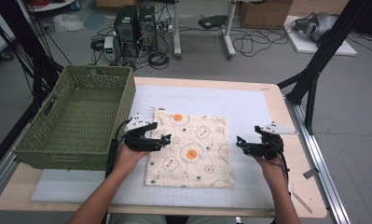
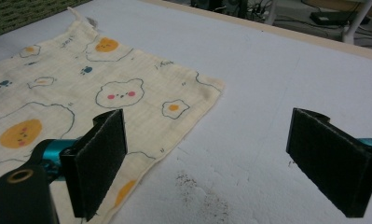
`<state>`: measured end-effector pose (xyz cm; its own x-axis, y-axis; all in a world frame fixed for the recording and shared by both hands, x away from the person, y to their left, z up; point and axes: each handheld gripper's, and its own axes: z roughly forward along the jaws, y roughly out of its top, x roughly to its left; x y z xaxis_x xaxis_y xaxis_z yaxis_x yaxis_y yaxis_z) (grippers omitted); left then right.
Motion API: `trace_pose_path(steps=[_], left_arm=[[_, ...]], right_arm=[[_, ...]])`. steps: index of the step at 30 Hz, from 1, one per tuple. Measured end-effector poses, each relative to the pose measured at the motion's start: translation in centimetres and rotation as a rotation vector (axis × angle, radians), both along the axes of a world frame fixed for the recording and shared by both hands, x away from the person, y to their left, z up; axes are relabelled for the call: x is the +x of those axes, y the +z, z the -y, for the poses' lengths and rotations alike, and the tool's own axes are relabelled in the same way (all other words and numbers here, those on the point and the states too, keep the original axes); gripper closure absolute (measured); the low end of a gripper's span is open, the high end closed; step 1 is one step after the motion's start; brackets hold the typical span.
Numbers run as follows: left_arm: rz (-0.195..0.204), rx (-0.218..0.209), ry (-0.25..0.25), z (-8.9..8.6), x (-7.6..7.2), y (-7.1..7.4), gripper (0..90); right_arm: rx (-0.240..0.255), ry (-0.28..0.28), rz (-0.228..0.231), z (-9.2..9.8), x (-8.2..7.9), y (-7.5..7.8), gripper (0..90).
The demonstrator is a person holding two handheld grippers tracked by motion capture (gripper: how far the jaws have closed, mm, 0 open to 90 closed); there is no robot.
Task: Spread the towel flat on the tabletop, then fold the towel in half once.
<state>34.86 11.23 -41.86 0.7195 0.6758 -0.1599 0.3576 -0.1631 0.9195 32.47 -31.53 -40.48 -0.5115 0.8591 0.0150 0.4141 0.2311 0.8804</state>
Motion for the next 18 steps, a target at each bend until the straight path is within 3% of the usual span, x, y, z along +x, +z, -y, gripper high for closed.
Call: trace_pose_path(steps=[18], left_arm=[[0.003,-0.007,0.017,-0.11,0.05,-0.16,23.1]], right_arm=[[-0.022,0.009,-0.030,-0.15,0.21,-0.50,11.6]])
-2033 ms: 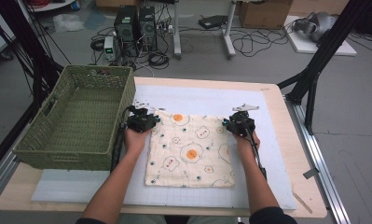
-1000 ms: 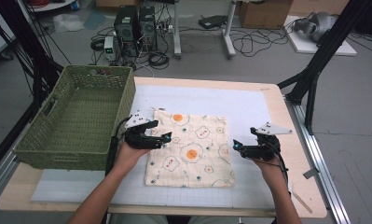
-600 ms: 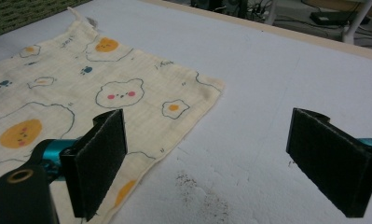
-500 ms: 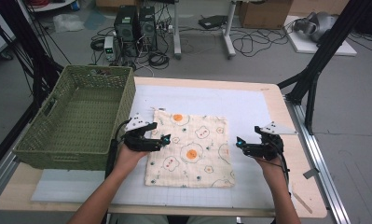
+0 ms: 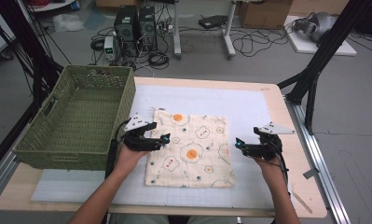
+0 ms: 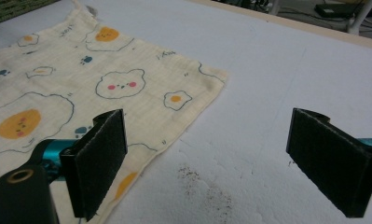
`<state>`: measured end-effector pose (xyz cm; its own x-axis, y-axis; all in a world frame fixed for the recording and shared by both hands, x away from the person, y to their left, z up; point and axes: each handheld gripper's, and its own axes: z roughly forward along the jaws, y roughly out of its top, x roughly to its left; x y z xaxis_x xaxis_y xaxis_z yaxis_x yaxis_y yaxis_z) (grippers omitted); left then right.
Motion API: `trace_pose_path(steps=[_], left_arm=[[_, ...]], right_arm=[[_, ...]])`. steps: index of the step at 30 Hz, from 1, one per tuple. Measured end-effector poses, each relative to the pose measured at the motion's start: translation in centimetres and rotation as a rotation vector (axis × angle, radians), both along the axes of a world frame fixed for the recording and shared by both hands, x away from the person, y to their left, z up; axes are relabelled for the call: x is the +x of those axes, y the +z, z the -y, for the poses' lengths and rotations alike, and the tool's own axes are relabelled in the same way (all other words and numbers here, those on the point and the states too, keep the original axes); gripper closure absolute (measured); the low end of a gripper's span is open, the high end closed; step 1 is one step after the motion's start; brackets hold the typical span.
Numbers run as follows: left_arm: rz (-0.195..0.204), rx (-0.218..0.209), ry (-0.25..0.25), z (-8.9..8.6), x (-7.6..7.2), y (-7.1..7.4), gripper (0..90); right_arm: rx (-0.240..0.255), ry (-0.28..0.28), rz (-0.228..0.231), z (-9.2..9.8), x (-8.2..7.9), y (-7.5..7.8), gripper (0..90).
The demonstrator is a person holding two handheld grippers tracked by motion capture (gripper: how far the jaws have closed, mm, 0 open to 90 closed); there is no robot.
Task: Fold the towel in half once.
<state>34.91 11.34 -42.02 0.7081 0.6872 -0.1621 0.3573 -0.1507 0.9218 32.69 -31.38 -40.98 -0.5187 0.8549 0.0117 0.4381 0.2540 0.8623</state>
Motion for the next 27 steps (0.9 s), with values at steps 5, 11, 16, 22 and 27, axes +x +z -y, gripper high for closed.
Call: trace_pose_path(steps=[5,11,16,22,27], left_arm=[[-0.002,0.001,0.015,0.0,0.1,0.0,23.4],[-0.007,0.000,0.038,-0.1,0.2,0.0,23.7],[0.001,-0.002,0.092,-0.2,0.4,-0.1,24.0],[-0.015,0.026,0.156,-0.2,1.5,-0.2,26.9],[-0.057,-0.052,0.185,0.1,2.6,-0.5,29.1]], right_arm=[[-0.003,0.001,-0.010,0.1,0.2,-0.3,11.6],[-0.005,0.006,-0.014,-0.1,0.3,-0.4,11.6],[-0.005,0.014,-0.031,-0.4,0.9,-0.9,11.7],[-0.012,0.035,-0.072,-0.8,2.1,-1.2,11.8],[0.011,0.034,-0.081,-1.3,3.6,-0.8,15.1]])
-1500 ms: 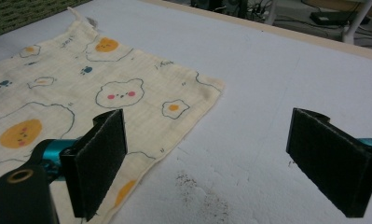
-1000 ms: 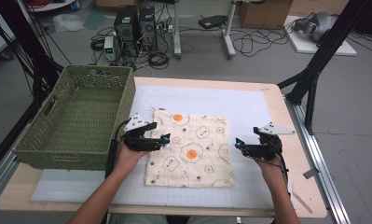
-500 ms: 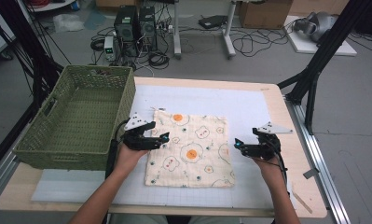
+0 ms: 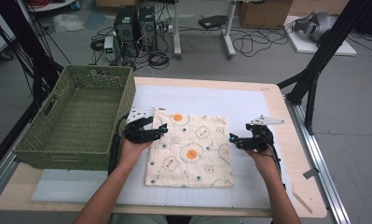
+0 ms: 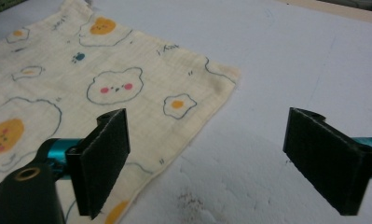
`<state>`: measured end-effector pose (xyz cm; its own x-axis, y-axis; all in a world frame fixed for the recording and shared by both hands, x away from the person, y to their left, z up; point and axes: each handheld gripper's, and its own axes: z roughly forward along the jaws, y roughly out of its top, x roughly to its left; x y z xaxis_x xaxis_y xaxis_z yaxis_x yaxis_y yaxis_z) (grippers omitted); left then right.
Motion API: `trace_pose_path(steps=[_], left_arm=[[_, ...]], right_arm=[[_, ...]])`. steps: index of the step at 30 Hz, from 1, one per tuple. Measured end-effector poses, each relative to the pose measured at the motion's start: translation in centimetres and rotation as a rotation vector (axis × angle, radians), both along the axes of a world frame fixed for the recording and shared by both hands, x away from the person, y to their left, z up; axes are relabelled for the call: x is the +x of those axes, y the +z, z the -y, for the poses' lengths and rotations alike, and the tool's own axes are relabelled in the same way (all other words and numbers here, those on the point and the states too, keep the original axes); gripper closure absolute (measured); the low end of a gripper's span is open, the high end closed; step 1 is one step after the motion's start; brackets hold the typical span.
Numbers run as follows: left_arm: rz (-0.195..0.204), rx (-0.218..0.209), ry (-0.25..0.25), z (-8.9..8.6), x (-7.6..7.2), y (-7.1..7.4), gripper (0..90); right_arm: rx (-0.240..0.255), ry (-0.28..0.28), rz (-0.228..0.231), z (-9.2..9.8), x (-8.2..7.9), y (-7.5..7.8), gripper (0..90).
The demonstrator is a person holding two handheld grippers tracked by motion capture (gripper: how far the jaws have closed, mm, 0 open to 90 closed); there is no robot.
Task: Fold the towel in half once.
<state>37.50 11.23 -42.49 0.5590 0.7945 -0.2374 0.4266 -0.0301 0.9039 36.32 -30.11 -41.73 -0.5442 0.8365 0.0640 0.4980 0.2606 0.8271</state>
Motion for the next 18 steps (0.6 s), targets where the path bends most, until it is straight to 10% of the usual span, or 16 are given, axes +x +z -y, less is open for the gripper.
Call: trace_pose_path(steps=[11,18], left_arm=[[-0.100,0.059,0.071,0.2,3.8,-0.7,31.5],[-0.162,0.140,0.135,0.1,5.3,-2.7,36.1]], right_arm=[[-0.026,0.003,-0.039,-1.5,3.6,0.3,25.9],[-0.082,-0.021,-0.072,-2.6,6.3,-0.3,50.3]])
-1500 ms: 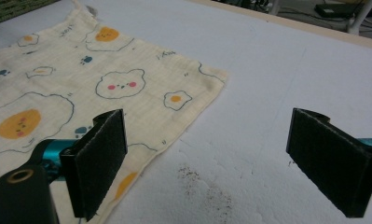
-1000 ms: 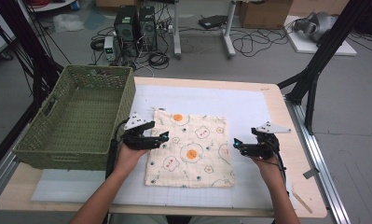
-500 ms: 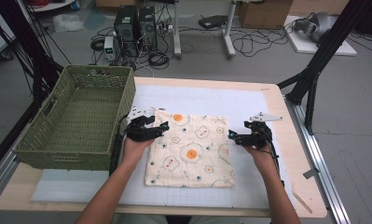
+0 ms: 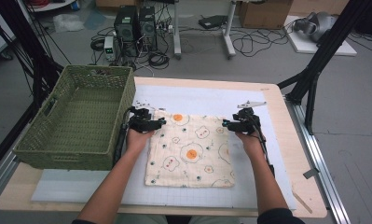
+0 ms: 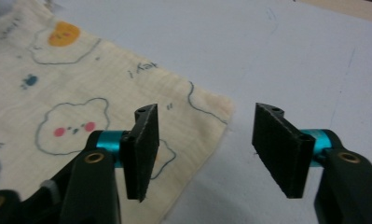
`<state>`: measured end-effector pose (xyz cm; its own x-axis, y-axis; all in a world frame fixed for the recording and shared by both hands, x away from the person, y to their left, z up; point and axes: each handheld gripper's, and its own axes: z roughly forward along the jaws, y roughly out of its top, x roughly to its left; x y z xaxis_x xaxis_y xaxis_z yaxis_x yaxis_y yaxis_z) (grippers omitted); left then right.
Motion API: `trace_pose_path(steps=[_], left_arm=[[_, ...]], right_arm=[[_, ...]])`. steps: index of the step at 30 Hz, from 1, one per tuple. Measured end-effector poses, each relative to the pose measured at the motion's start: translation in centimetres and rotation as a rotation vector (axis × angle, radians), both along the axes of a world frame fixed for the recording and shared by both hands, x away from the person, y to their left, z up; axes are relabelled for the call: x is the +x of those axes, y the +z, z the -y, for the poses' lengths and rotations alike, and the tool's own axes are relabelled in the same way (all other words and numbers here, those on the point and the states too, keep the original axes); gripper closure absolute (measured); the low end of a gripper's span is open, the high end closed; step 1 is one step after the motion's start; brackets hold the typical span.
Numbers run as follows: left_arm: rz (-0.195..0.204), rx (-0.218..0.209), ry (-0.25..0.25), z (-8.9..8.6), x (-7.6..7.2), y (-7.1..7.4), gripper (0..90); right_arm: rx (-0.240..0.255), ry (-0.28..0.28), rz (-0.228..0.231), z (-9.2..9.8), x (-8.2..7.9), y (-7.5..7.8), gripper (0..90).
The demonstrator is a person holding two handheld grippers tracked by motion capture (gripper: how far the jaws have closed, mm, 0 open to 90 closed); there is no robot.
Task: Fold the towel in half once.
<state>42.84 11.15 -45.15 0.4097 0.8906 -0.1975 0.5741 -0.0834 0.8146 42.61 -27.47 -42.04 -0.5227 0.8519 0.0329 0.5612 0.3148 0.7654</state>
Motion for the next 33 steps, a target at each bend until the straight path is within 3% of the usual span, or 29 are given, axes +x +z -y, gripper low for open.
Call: trace_pose_path(steps=[2,3,4,5,10,11,13,14,15,16,17,19,20,21,22,25,26,27,29,33], left_arm=[[-0.018,-0.017,0.019,-0.2,0.3,0.0,39.8],[-0.012,0.037,-0.008,-0.1,0.6,0.1,41.8],[-0.012,0.037,-0.008,-0.1,0.6,0.1,44.8],[-0.024,0.081,-0.036,0.2,1.0,0.0,46.7],[-0.010,0.113,-0.026,0.6,1.1,0.0,54.4],[0.001,0.147,-0.015,0.8,1.1,0.0,57.1],[0.006,0.154,-0.013,0.7,1.1,0.0,66.5],[0.004,0.146,-0.013,0.5,1.1,0.0,66.5],[0.000,0.136,-0.020,0.4,1.1,0.0,72.7],[0.000,0.130,-0.029,0.4,1.2,0.0,85.3],[0.004,0.137,-0.041,0.5,1.1,0.0,85.3],[0.004,0.137,-0.046,0.5,1.1,0.1,86.9],[0.002,0.127,-0.045,0.4,1.1,0.1,87.1],[0.018,0.095,-0.032,0.3,1.1,0.3,87.3],[0.018,0.095,-0.032,0.3,1.1,0.3,87.2],[0.082,0.062,-0.029,0.5,1.1,1.2,87.3],[0.108,0.041,-0.014,0.5,1.2,2.0,87.3],[0.108,0.041,-0.014,0.5,1.2,2.0,87.3],[0.119,0.040,-0.012,0.5,1.6,2.6,87.3],[0.165,-0.014,-0.002,0.5,1.8,3.6,87.3]], right_arm=[[-0.016,-0.009,0.004,-0.5,0.6,0.0,54.1],[-0.019,-0.010,0.007,-0.7,0.7,0.0,55.5],[-0.019,-0.010,0.007,-0.7,0.7,0.0,55.5],[-0.038,-0.014,-0.011,-1.3,1.4,-0.2,55.4],[-0.069,-0.027,-0.041,-2.3,2.3,-0.7,55.1],[-0.076,-0.034,-0.051,-2.7,2.7,-1.1,55.1],[-0.080,-0.035,-0.062,-2.9,2.7,-1.4,55.4],[-0.094,-0.035,-0.065,-3.0,2.8,-1.5,56.2],[-0.113,-0.033,-0.078,-3.2,2.8,-1.8,57.1],[-0.114,-0.032,-0.075,-3.3,2.8,-1.8,64.4],[-0.114,-0.032,-0.075,-3.3,2.8,-1.8,64.4],[-0.132,-0.014,-0.077,-3.4,2.7,-1.7,84.5],[-0.141,0.001,-0.081,-3.5,2.6,-1.6,87.7],[-0.181,0.016,-0.066,-3.7,2.6,-1.4,88.8],[-0.181,0.016,-0.066,-3.7,2.6,-1.4,88.8],[-0.197,0.004,-0.030,-3.6,2.5,-1.1,89.0],[-0.177,-0.007,0.010,-3.1,2.6,-0.6,89.0],[-0.172,-0.008,0.026,-2.9,2.7,-0.3,89.0],[-0.159,-0.020,0.048,-2.3,2.8,0.5,89.0],[-0.121,-0.035,0.094,-1.8,3.0,1.8,88.9]])
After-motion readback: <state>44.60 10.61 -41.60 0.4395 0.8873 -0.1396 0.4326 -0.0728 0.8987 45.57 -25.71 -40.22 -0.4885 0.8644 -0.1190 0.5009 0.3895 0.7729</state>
